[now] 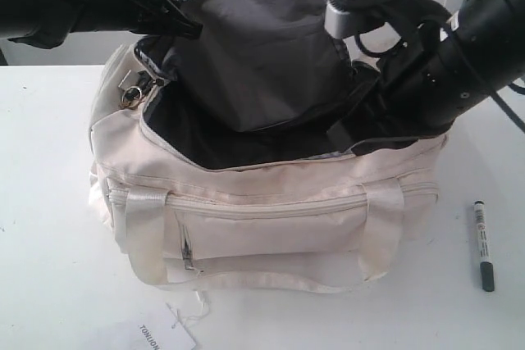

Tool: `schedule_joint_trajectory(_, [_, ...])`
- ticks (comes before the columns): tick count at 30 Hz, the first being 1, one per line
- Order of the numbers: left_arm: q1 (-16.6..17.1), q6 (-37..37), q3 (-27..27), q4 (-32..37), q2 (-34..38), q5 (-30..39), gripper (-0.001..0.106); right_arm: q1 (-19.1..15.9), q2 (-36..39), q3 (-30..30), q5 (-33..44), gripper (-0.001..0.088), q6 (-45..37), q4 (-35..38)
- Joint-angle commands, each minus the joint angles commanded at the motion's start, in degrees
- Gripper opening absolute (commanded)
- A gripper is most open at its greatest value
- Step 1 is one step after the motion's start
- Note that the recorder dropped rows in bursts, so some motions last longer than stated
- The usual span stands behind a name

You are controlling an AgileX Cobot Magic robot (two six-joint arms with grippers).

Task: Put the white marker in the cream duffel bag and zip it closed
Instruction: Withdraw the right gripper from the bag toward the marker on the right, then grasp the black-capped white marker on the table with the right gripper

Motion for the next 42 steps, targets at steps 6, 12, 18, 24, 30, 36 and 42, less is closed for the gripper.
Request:
schedule_joint_trajectory(6, [0.0,0.0,0.0,0.0,0.0,0.0,0.0,-6.51,-0.12,1.94,-0.24,0.0,6.05,0.0])
schedule_joint_trajectory(12, [0.0,0.0,0.0,0.0,0.0,0.0,0.0,-13.14,-0.12,4.19,0.0,0.0,7.62,0.0])
schedule_joint_trajectory(18, [0.0,0.0,0.0,0.0,0.0,0.0,0.0,-18.47,-0.12,7.16,-1.77,0.0,8.24,0.0])
schedule_joint_trajectory(24, [0.0,0.0,0.0,0.0,0.0,0.0,0.0,-20.39,-0.02,10.55,-5.26,0.0,13.0,-3.29])
schedule_joint_trajectory(30, [0.0,0.0,0.0,0.0,0.0,0.0,0.0,-22.98,1.84,14.62,-9.12,0.0,16.81,-6.57])
schedule_joint_trajectory(36, [0.0,0.0,0.0,0.0,0.0,0.0,0.0,-24.65,5.23,18.19,-13.05,0.0,17.45,-6.57])
schedule_joint_trajectory(42, [0.0,0.0,0.0,0.0,0.0,0.0,0.0,-25.18,9.32,19.13,-15.92,0.0,18.34,-7.47])
